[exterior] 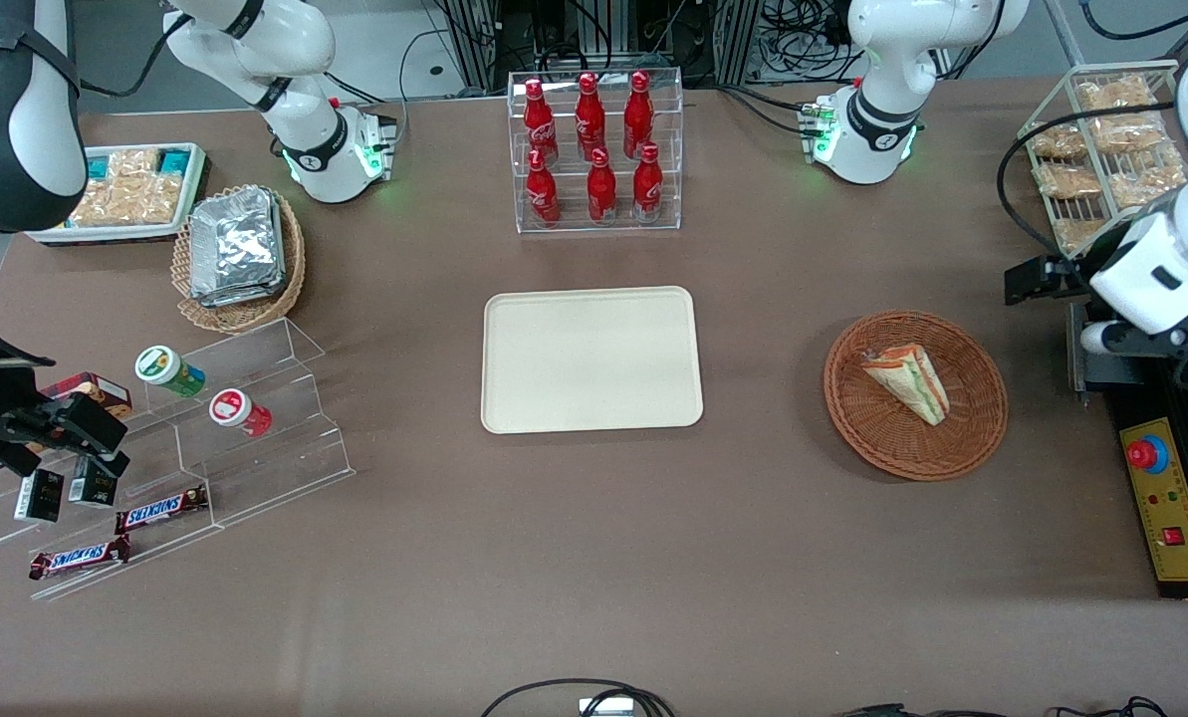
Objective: Place sandwich from basket to tray
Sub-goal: 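Move the left gripper over the sandwich in the wicker basket, then lower the left gripper and close it on the wrapped sandwich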
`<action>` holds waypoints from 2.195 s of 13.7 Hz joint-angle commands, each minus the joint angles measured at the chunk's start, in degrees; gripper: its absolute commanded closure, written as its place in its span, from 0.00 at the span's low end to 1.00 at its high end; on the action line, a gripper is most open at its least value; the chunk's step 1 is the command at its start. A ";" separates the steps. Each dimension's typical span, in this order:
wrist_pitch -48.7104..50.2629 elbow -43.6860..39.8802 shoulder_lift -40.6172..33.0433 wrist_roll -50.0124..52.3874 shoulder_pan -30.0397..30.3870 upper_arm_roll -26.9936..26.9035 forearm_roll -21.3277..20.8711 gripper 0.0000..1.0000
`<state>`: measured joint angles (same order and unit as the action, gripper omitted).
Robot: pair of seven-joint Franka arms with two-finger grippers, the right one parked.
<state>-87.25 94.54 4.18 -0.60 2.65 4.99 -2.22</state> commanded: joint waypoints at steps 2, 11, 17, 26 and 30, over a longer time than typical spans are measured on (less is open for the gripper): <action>-9.23 9.59 -1.80 6.29 -0.27 -0.25 -1.03 0.00; -31.64 26.64 -1.63 26.60 -1.41 -0.07 -1.03 0.00; -41.42 33.86 0.21 31.45 -1.42 0.02 -1.12 0.00; -52.67 40.45 3.29 35.41 -1.33 -0.07 -1.12 0.00; -55.92 42.39 4.43 35.50 -1.24 -0.16 -1.12 0.00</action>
<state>-141.09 135.63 8.65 33.48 1.68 5.12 -2.32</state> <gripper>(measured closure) 0.000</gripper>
